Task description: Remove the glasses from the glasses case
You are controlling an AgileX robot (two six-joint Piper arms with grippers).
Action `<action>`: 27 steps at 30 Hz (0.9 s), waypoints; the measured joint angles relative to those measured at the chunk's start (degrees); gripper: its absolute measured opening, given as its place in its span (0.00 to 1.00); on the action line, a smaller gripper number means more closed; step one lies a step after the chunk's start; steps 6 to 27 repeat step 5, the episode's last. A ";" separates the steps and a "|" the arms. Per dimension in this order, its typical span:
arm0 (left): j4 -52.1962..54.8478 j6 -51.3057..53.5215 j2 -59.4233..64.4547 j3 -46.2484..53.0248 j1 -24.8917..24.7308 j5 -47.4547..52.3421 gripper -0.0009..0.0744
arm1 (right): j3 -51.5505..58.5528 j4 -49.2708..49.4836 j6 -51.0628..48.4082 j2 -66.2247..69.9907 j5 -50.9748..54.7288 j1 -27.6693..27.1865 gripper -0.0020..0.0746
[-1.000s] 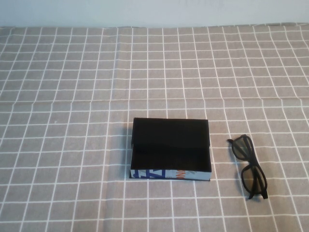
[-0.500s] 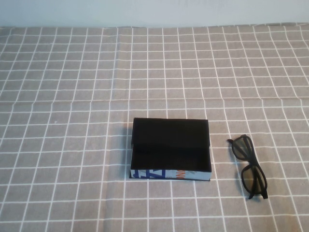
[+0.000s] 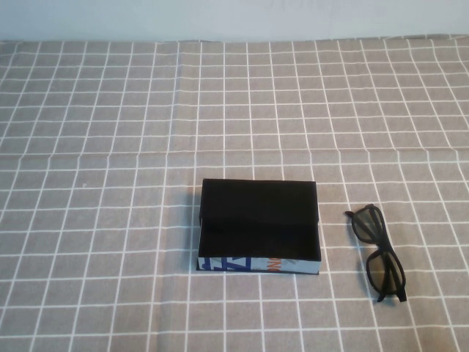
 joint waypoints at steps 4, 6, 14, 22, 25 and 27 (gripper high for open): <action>0.00 0.00 0.00 0.00 0.00 0.00 0.01 | 0.00 0.00 0.00 0.00 0.09 0.00 0.04; 0.00 0.00 0.00 0.00 0.00 0.00 0.01 | 0.00 0.00 0.00 0.00 0.09 0.00 0.03; 0.00 0.00 0.00 0.00 0.00 0.00 0.01 | 0.00 0.00 0.00 0.00 0.09 0.00 0.03; 0.00 0.00 0.00 0.00 0.00 0.00 0.01 | 0.00 0.00 0.00 0.00 0.09 0.00 0.03; 0.00 0.00 0.00 0.00 0.00 0.00 0.01 | 0.00 0.00 0.00 0.00 0.09 0.00 0.03; 0.00 0.00 0.00 0.00 0.00 0.00 0.01 | 0.00 0.00 0.00 0.00 0.09 0.00 0.03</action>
